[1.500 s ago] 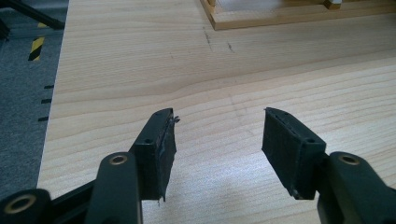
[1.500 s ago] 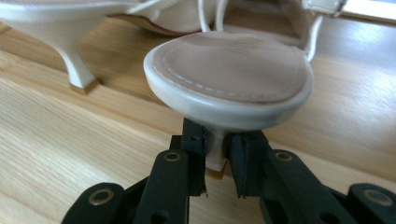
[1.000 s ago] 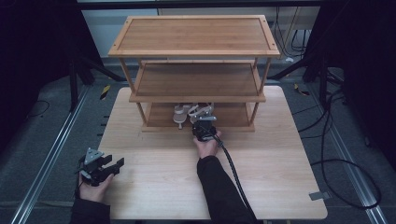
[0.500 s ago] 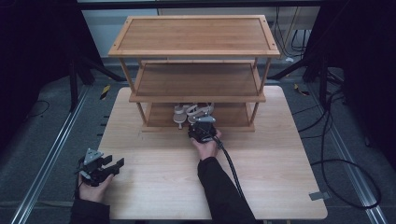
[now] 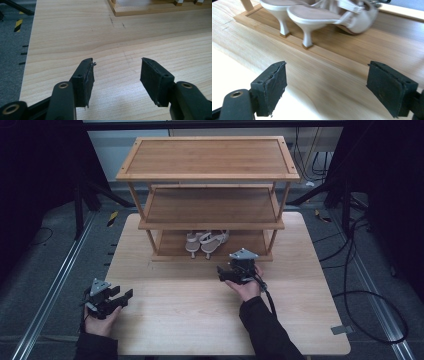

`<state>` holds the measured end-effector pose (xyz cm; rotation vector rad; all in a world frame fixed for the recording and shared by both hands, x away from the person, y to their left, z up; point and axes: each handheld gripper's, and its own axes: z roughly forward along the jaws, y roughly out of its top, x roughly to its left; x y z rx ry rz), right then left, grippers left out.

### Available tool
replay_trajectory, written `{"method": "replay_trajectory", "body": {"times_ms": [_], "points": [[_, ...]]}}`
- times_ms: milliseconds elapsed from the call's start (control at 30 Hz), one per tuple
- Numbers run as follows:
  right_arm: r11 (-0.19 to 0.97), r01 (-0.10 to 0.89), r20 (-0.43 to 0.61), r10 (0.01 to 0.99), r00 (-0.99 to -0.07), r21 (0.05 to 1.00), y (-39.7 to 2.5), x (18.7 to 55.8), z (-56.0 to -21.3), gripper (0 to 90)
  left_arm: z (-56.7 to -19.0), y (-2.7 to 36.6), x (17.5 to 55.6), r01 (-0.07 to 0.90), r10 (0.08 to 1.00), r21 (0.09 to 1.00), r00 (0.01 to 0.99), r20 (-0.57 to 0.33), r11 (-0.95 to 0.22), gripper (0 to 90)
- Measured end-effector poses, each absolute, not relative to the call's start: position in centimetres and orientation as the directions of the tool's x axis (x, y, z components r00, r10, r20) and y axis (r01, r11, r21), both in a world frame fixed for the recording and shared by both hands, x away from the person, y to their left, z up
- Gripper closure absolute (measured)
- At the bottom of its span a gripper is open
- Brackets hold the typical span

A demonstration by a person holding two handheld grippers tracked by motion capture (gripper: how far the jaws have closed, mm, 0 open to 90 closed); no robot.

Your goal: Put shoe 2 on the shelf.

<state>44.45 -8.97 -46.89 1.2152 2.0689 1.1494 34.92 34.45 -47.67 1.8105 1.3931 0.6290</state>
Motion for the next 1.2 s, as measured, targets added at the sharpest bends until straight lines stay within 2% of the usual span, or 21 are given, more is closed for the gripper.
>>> {"method": "replay_trajectory", "body": {"times_ms": [167, 267, 400, 600, 933, 1200], "points": [[0.243, 0.463, 0.026, 0.865, -0.501, 0.853, -12.1, 42.1, -46.6, 13.7, -47.5, 34.2, 35.0, 0.585, 0.957, 0.801, 0.285, -0.060, -0.124, 43.4], [0.245, 0.448, 0.016, 0.863, -0.504, 0.860, -14.0, 40.8, -46.6, 13.7, -47.5, 34.2, 35.0, 0.587, 0.954, 0.800, 0.292, -0.065, -0.125, 46.6], [0.220, 0.450, 0.029, 0.875, -0.483, 0.865, -16.4, 39.5, -46.8, 13.8, -47.4, 34.2, 35.1, 0.584, 0.953, 0.801, 0.297, -0.060, -0.131, 50.6], [0.184, 0.453, 0.039, 0.897, -0.441, 0.872, -19.4, 38.0, -46.7, 13.5, -47.5, 34.4, 34.9, 0.584, 0.952, 0.801, 0.299, -0.064, -0.130, 51.6], [0.152, 0.463, 0.039, 0.925, -0.378, 0.873, -23.2, 35.8, -47.1, 12.3, -47.9, 34.7, 35.0, 0.589, 0.961, 0.798, 0.272, -0.044, -0.130, 43.5], [0.139, 0.512, 0.042, 0.945, -0.325, 0.848, -25.7, 36.4, -48.5, 10.2, -48.6, 35.5, 35.5, 0.604, 0.970, 0.788, 0.241, -0.032, -0.124, 35.5]]}}
